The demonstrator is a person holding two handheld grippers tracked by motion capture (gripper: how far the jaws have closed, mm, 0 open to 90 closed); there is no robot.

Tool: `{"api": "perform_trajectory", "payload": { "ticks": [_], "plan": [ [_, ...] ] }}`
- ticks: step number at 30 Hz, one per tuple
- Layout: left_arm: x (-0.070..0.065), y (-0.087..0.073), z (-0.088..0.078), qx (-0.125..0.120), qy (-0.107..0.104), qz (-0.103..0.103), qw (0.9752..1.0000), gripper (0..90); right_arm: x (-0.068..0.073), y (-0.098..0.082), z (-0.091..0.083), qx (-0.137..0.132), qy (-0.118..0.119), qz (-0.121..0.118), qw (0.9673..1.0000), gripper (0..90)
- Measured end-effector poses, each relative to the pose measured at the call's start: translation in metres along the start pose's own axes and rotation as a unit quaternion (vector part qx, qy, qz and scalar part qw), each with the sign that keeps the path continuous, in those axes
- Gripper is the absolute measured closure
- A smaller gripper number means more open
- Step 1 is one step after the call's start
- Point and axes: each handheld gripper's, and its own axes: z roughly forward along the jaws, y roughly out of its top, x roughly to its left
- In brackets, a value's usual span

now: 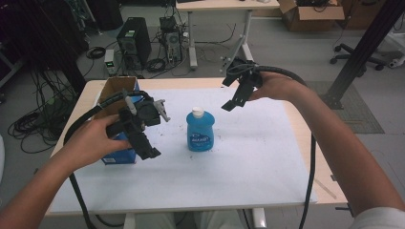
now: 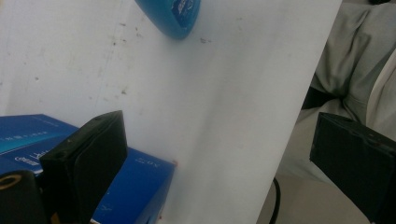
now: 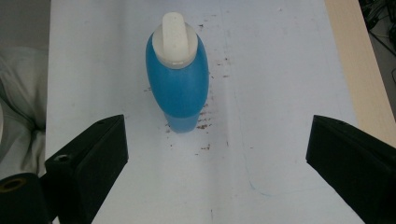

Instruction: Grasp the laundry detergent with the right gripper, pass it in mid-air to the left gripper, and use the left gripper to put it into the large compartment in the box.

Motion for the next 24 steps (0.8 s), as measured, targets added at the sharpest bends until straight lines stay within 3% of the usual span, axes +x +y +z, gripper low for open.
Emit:
{"api": "perform_trajectory", "payload": {
  "ticks": [24],
  "plan": [
    [0.0019, 0.0014, 0.0033, -0.004, -0.003, -0.007, 1.0000, 4.4, 0.0011, -0.0036, 0.0072, 0.002, 0.009, -0.004, 0.9999, 4.9]
  ]
}}
